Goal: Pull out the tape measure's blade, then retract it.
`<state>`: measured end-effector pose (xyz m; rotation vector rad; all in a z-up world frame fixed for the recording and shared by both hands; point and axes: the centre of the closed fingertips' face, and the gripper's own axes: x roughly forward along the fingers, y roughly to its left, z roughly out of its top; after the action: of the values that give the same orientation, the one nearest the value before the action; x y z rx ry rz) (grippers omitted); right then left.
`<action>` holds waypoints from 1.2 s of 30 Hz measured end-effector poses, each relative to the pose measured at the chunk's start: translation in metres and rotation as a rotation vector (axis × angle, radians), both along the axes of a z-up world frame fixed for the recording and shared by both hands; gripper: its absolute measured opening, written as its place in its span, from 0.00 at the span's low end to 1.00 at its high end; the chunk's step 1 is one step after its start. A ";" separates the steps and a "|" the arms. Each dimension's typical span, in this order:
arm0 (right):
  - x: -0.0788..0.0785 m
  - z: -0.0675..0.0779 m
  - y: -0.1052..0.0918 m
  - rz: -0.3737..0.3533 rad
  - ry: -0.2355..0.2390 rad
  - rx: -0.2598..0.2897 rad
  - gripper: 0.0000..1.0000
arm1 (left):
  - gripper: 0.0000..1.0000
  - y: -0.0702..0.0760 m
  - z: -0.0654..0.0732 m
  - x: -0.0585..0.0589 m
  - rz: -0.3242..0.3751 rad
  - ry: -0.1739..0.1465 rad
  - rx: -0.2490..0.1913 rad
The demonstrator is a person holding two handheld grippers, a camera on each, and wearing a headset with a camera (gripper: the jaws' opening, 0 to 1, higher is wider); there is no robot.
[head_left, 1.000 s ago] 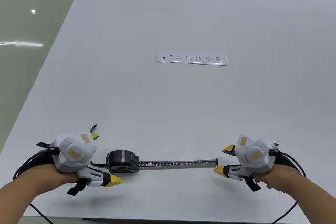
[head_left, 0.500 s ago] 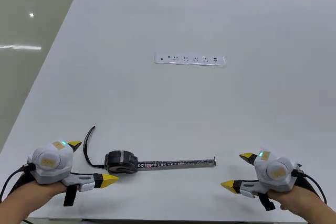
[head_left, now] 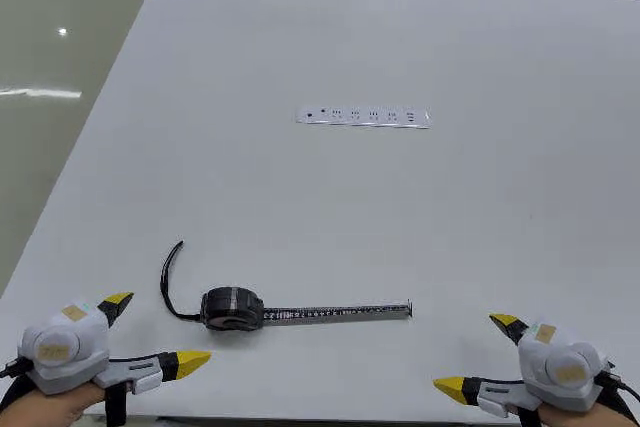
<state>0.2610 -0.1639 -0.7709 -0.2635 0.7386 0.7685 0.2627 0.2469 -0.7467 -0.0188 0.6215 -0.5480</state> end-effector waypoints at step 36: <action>-0.034 0.019 -0.037 -0.092 -0.061 0.049 0.98 | 1.00 -0.001 -0.004 -0.021 -0.019 0.008 0.009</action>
<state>0.2274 -0.2005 -0.7517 -0.2063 0.6694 0.6872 0.2412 0.2457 -0.7509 -0.0062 0.6324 -0.5634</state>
